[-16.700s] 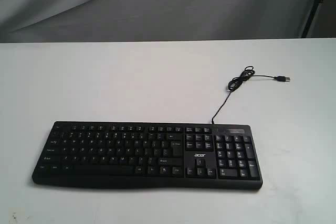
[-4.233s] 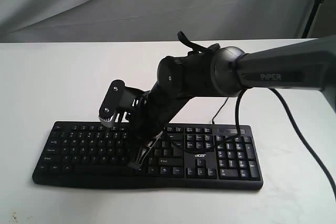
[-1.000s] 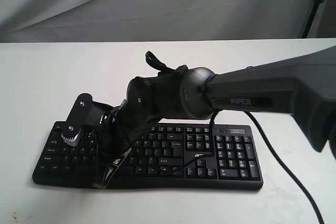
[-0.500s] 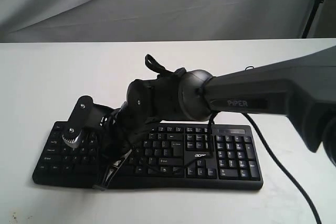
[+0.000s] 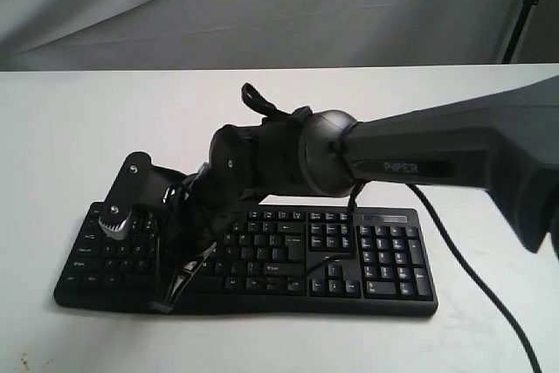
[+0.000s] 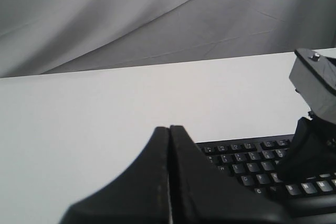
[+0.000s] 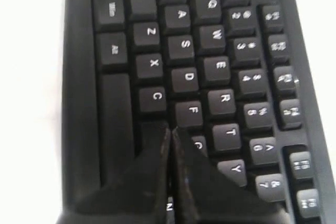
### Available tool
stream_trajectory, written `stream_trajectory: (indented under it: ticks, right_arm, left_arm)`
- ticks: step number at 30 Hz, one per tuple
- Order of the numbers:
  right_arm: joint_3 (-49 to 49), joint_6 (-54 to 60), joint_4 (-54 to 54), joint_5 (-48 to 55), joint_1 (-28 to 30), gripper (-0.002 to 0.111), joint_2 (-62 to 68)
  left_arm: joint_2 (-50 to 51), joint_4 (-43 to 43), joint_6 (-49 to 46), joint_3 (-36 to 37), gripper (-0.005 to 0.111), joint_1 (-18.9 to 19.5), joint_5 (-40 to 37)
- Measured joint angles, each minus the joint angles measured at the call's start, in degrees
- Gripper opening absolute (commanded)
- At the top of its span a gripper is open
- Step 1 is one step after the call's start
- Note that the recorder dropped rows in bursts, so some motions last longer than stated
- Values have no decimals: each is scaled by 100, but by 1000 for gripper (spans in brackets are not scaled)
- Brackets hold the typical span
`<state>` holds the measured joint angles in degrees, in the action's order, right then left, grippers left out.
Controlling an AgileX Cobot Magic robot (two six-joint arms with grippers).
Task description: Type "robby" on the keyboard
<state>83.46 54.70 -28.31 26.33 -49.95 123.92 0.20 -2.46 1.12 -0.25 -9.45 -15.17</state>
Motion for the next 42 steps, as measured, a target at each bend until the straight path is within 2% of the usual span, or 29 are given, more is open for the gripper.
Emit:
stream_trajectory:
  ticks: [33,42]
  right_arm:
    - [-126,0,26,-126,0,0,68]
    - [100,0,96,-67,0,0,-36]
  left_arm:
    - [0,0,0,0,0,0,0]
    - [0,0,0,0,0,0,0]
